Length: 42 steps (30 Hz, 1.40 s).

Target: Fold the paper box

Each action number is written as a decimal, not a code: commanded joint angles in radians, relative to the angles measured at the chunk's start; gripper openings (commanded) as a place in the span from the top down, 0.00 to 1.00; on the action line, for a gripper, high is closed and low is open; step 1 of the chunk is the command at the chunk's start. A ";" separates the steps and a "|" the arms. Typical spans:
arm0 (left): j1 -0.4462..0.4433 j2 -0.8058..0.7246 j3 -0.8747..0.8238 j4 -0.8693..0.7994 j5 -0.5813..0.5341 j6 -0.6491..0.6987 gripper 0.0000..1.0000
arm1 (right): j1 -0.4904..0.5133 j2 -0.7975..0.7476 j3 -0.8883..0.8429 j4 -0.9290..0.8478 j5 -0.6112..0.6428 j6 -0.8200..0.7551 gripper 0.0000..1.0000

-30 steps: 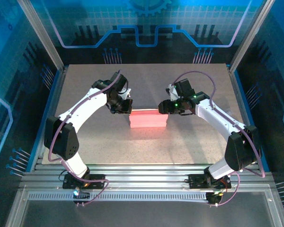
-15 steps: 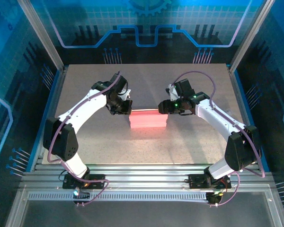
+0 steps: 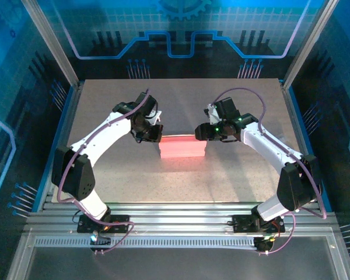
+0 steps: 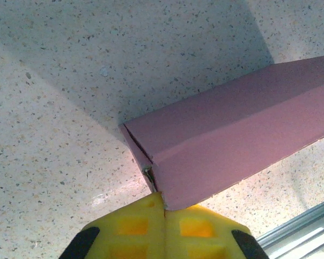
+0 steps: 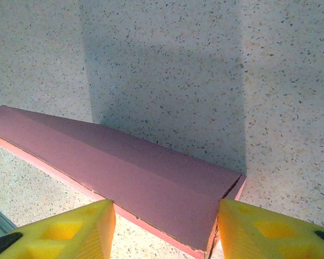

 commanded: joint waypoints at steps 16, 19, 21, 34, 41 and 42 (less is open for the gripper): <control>-0.086 -0.038 -0.085 0.033 -0.095 -0.054 1.00 | 0.015 -0.098 -0.007 0.009 -0.067 0.044 0.37; -0.095 -0.040 -0.089 0.039 -0.102 -0.065 1.00 | 0.015 -0.101 -0.006 0.008 -0.052 0.050 0.37; -0.100 -0.040 -0.090 0.039 -0.104 -0.069 1.00 | 0.013 -0.102 -0.011 0.008 -0.035 0.055 0.37; -0.117 -0.026 -0.054 0.032 -0.100 -0.090 1.00 | -0.026 -0.152 -0.061 0.006 0.045 0.102 0.28; -0.136 -0.019 -0.040 0.032 -0.104 -0.122 1.00 | -0.016 -0.176 -0.087 0.009 0.098 0.131 0.40; -0.140 -0.020 -0.040 0.033 -0.103 -0.130 1.00 | -0.008 -0.185 -0.104 0.021 0.116 0.140 0.40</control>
